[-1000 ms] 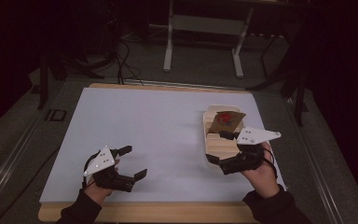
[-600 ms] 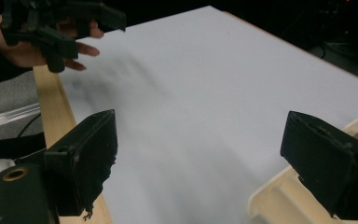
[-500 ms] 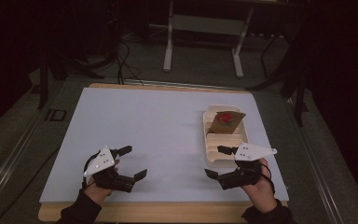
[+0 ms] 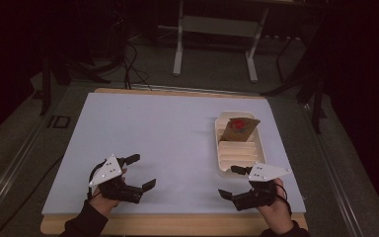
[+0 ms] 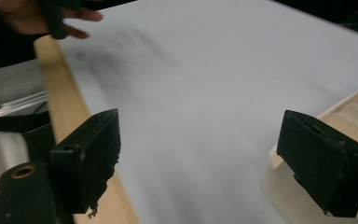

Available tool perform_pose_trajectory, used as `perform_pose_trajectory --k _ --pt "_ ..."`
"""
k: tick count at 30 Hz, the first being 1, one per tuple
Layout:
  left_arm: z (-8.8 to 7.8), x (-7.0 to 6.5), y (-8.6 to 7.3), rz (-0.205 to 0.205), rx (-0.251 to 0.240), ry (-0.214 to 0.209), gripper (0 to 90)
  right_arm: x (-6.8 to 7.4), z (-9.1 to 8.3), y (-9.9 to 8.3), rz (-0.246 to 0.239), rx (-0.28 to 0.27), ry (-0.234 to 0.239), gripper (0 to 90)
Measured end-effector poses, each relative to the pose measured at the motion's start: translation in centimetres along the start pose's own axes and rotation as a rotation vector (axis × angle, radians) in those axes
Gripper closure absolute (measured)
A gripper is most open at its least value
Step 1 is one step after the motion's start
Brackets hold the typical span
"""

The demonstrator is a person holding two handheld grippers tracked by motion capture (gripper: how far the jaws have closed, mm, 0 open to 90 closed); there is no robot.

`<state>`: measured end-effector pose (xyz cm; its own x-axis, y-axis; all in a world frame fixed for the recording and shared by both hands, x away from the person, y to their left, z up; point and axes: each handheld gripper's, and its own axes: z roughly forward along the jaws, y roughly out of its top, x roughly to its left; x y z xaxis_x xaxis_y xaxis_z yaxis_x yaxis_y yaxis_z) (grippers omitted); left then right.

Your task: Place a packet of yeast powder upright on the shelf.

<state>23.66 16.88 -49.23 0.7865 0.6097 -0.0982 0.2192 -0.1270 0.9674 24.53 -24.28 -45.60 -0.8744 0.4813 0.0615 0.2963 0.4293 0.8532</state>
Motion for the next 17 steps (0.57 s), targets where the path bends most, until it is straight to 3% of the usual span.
perform_pose_trajectory --k 5,17 --pt "0.1 0.0 -0.1 0.000 -0.001 -0.006 2.8 0.1 -0.1 -1.0 -0.007 0.022 -0.015 13.4" --pt "0.1 -0.1 -0.2 0.003 -0.006 0.001 2.8 -0.4 -0.5 -1.5 0.008 -0.003 -0.027 13.5"
